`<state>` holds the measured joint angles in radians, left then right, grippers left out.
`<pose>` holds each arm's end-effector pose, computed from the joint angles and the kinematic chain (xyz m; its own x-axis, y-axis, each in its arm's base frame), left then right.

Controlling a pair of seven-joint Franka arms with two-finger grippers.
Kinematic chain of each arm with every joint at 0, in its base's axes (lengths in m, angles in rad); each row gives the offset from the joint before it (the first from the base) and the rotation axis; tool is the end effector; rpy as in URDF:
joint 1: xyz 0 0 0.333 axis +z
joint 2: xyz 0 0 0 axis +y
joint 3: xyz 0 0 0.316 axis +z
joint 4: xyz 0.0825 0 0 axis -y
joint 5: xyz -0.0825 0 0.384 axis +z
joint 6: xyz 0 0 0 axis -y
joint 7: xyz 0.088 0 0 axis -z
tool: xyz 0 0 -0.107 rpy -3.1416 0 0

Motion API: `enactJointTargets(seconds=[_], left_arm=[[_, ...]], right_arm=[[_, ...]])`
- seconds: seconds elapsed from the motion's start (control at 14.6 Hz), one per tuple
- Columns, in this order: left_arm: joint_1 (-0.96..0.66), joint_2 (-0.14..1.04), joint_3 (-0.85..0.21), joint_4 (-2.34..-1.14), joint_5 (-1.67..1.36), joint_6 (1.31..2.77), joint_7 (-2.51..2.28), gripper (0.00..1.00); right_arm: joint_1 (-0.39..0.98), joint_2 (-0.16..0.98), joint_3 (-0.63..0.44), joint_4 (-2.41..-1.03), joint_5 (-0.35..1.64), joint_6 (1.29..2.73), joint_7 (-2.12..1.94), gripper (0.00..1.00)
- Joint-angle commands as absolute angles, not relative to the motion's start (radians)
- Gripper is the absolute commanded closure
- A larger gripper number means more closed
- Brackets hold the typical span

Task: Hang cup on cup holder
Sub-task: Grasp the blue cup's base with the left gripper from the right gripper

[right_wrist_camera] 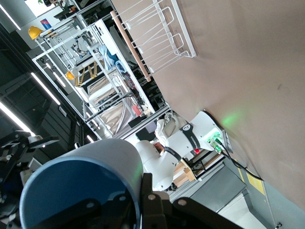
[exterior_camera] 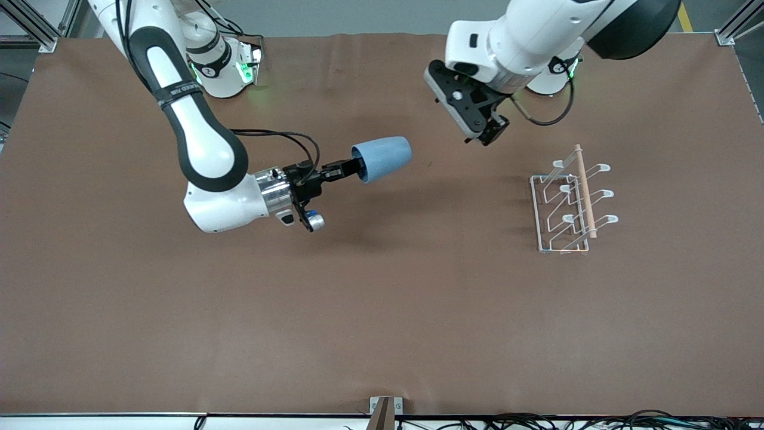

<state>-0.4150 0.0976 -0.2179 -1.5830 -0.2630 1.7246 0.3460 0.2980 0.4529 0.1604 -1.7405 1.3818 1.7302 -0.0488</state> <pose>0.4699 -0.3672 0.5813 0.5958 -0.7922 0.1323 -0.7936 -0.5553 0.2486 0.5466 0.3568 0.3591 0.8146 0.2635 -0.5167 -0.4184 -0.3499 -0.8382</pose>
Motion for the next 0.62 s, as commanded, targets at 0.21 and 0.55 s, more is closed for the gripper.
enactJointTargets(seconds=[0.21, 0.55], left_arm=[[-0.457, 0.213, -0.235, -1.554, -0.279, 1.897, 0.365, 0.0], [-0.5, 0.259, -0.252, -1.554, -0.281, 1.97, 0.364, 0.0]], right_arm=[[0.291, 0.43, 0.172, -1.769, 1.413, 1.744, -0.046, 0.99], [0.291, 0.43, 0.189, -1.77, 1.413, 1.781, -0.046, 0.99]])
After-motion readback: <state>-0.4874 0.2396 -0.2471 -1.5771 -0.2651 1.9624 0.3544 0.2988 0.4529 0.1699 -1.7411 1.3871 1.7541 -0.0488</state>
